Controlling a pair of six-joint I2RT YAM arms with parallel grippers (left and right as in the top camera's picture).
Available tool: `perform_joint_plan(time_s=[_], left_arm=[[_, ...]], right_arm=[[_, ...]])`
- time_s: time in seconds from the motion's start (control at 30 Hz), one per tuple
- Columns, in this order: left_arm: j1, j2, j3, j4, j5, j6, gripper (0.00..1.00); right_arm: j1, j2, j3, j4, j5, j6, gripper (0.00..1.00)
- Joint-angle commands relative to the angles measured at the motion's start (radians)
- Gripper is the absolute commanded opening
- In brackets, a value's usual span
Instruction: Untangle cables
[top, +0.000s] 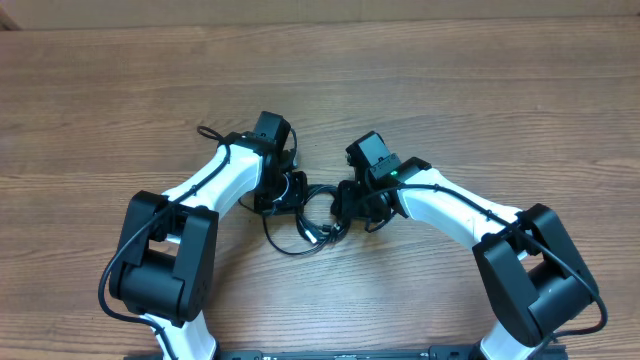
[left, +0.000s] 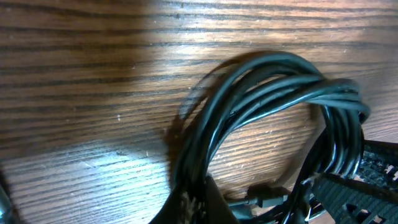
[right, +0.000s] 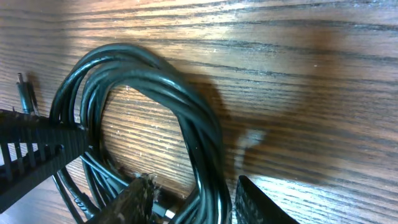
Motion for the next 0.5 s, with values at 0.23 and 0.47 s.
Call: perform_joint_plan(time_s=[0.23, 0.47], left_arm=[[0.13, 0.003, -0.029, 0.08, 0.356, -0.007, 0.04], [0.152, 0.003, -0.029, 0.151, 0.555, -0.018, 0.04]], right_arm=[[-0.002, -0.002, -0.011, -0.053, -0.11, 0.004, 0.49], [-0.002, -0.002, -0.011, -0.148, -0.022, 0.081, 0.43]])
